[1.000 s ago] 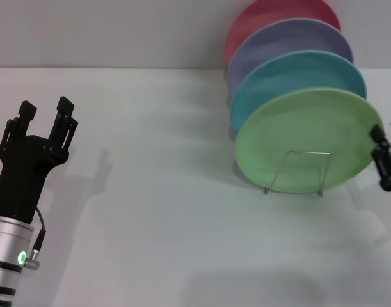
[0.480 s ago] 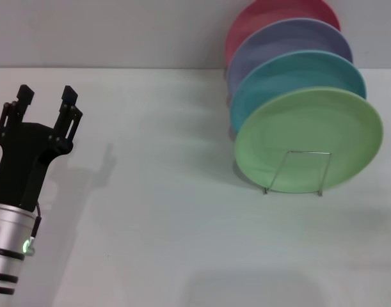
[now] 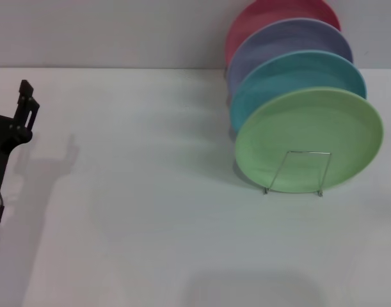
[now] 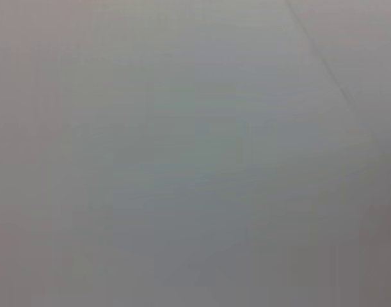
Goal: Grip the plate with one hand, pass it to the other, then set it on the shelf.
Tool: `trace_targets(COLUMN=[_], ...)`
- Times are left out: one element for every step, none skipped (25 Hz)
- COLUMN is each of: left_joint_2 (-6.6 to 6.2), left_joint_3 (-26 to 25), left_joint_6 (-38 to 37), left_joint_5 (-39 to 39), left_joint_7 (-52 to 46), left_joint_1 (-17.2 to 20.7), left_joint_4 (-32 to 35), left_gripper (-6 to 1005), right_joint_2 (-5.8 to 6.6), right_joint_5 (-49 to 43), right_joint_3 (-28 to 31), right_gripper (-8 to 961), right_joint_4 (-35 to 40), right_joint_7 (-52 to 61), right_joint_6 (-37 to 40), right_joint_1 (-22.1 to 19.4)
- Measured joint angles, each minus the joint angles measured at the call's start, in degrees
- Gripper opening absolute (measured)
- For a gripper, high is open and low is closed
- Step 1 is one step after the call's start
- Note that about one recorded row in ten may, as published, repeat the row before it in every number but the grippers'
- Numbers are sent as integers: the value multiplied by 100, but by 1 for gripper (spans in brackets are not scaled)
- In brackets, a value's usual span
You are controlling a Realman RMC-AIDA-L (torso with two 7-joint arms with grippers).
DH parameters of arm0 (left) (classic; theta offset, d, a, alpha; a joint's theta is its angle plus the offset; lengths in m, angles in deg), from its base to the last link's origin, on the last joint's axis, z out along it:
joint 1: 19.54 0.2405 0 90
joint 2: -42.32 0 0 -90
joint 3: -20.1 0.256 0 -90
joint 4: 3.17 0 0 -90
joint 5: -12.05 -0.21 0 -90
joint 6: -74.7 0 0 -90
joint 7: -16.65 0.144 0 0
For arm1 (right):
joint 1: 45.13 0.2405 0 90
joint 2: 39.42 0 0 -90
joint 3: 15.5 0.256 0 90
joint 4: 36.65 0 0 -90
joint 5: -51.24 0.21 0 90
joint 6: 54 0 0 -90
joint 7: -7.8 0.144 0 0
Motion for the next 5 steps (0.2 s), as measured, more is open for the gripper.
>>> trace_targets(left_joint_2=[11, 11, 14, 14, 12], left_joint_3=[-2, -2, -3, -2, -2], left_joint_6=[50, 50, 69, 86, 98], left_joint_5=[2, 2, 1, 4, 12], left_joint_7=[-30, -30, -25, -15, -6], left_joint_1=[-65, -65, -101, -135, -162], left_joint_4=[-149, -149, -211, -258, -298], left_gripper=[734, 734, 734, 734, 734], right_joint_2=[-3, -3, -4, -5, -6], right_joint_5=[27, 27, 41, 50, 56], right_joint_3=[30, 30, 48, 66, 87], right_gripper=[661, 661, 661, 661, 661], right_joint_4=[-116, -116, -202, -288, -365], right_joint_7=[-251, -251, -380, -492, -578], right_joint_6=[-146, -146, -223, -307, -388], right_joint_1=[74, 74, 103, 127, 154])
